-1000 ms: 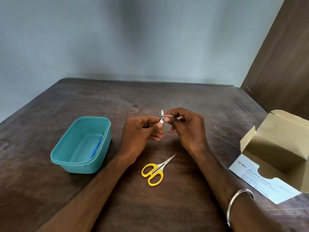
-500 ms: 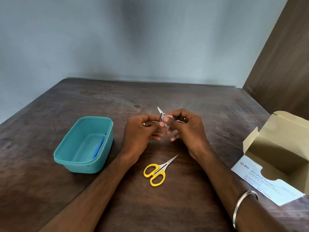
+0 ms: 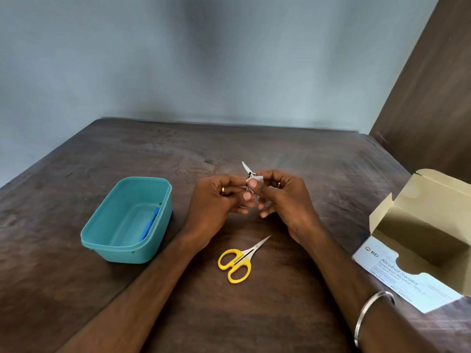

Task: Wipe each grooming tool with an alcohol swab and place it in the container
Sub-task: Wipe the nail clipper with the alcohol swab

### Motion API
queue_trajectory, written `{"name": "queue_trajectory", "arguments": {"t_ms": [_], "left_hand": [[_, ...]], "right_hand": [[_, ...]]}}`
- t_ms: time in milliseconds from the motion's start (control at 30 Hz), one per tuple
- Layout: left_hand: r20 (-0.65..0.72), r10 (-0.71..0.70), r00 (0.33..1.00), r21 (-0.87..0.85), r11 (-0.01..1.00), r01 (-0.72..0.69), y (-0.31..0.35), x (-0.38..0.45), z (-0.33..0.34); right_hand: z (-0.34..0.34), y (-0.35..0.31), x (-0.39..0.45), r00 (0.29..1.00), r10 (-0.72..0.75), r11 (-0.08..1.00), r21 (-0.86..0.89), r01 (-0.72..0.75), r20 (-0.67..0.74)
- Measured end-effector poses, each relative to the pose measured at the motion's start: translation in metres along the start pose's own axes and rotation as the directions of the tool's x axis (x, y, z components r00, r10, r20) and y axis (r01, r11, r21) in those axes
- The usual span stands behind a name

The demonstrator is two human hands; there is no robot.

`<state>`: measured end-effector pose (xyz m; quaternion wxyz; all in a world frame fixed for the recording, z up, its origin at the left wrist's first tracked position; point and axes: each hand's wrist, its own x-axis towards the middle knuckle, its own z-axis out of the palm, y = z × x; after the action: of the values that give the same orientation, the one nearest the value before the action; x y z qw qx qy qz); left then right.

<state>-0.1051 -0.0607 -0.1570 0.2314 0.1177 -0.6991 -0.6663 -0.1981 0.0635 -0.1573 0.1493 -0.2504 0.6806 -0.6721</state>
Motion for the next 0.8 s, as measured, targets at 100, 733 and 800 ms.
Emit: {"name": "queue_trajectory", "arguments": {"t_ms": [100, 733, 800], "left_hand": [[0.019, -0.005, 1.0, 0.006, 1.0, 0.004, 0.0004, 0.0006, -0.0007], [-0.34, -0.049, 0.939, 0.073, 0.994, 0.079, 0.0038, 0.0067, -0.0077], [-0.345, -0.077, 0.935, 0.017, 0.996, 0.089, 0.0038, 0.0059, -0.0092]], "right_hand": [[0.0012, -0.0006, -0.0013, 1.0, -0.017, 1.0, -0.015, 0.017, -0.017], [0.0071, 0.0062, 0.0013, 0.98, -0.072, 0.947, -0.296, 0.125, 0.183], [0.0073, 0.006, 0.0, 0.963, -0.132, 0.89, -0.401, 0.219, 0.234]]}}
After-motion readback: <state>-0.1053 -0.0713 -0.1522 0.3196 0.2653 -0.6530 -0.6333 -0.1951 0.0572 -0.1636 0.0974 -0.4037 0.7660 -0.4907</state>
